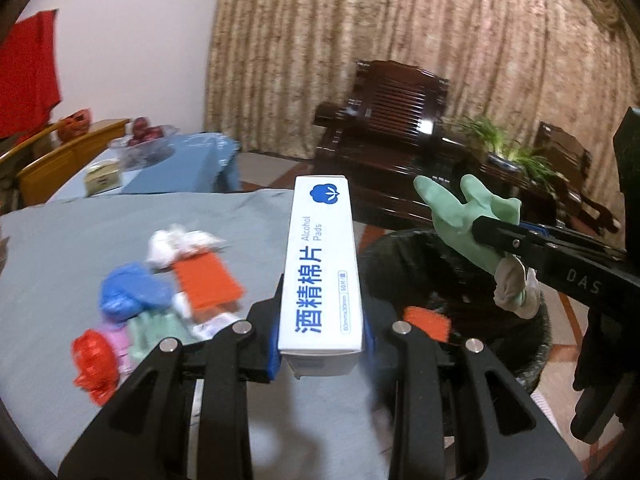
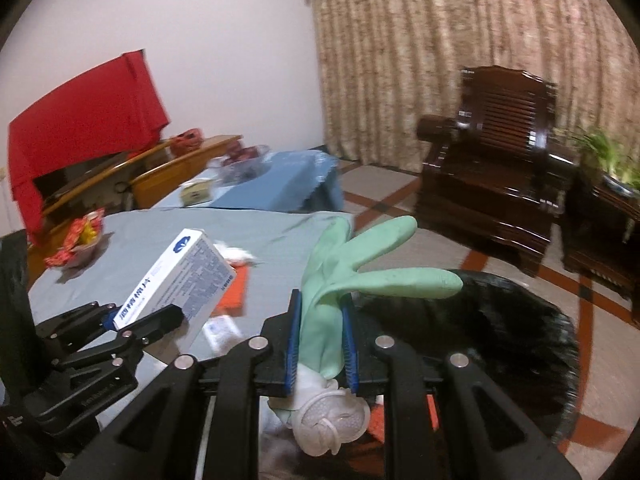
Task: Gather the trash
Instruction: 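Carry the box and gloves over the bin and open both tools, then move both tools back over the table toward the remaining trash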
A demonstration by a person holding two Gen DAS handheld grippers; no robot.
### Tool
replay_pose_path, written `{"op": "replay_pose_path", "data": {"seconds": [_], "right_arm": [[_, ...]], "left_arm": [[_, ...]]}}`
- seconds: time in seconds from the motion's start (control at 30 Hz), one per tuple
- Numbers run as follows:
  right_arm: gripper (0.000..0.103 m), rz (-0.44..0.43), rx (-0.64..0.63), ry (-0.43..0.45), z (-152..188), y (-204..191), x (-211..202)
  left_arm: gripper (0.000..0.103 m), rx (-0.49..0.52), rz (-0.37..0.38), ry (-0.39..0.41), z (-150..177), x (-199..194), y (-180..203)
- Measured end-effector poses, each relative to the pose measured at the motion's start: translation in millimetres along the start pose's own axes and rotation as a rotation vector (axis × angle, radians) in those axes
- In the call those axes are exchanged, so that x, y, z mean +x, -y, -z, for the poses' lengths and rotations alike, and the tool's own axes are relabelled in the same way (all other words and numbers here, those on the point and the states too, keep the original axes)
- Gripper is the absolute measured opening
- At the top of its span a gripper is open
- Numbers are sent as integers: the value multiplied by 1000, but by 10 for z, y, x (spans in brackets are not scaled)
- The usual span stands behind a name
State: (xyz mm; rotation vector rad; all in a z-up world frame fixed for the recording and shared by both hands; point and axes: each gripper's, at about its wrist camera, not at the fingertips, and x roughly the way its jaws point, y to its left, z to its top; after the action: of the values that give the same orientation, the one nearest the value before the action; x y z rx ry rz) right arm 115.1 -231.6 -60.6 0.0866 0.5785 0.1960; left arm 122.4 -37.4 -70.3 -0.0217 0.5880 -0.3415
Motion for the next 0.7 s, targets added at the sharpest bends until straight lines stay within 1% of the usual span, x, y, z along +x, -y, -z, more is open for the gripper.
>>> {"op": "replay_pose_path", "data": {"seconds": [0.13, 0.4, 0.43, 0.47, 0.5, 0.53, 0.57, 0.6, 0.63, 0.67, 0.7], "right_arm": [[18, 72, 34, 1, 34, 361, -69], [19, 169, 76, -25, 111, 858, -67], [22, 182, 79, -34, 129, 915, -53], [23, 193, 79, -43, 146, 947, -45], [27, 214, 80, -50, 163, 985, -38], [40, 229, 85, -51, 177, 1014, -39], [48, 236, 89, -49, 198, 1031, -53], [61, 247, 93, -44, 217, 1063, -80], [70, 257, 94, -38, 229, 1074, -105], [75, 268, 93, -34, 238, 1072, -124], [83, 278, 92, -28, 245, 1060, -144]], "left_arm": [[29, 44, 66, -16, -63, 245, 344], [30, 93, 176, -40, -171, 655, 892], [31, 101, 188, -47, -173, 693, 934], [35, 107, 196, -50, -176, 738, 986], [41, 108, 206, -51, -179, 764, 1016], [55, 107, 213, -52, -181, 778, 1033], [63, 103, 215, -50, -178, 782, 1047], [65, 100, 214, -46, -175, 776, 1050], [67, 100, 214, -44, -165, 762, 1037], [70, 101, 208, -44, -152, 753, 1023], [72, 99, 199, -45, -143, 739, 999]]}}
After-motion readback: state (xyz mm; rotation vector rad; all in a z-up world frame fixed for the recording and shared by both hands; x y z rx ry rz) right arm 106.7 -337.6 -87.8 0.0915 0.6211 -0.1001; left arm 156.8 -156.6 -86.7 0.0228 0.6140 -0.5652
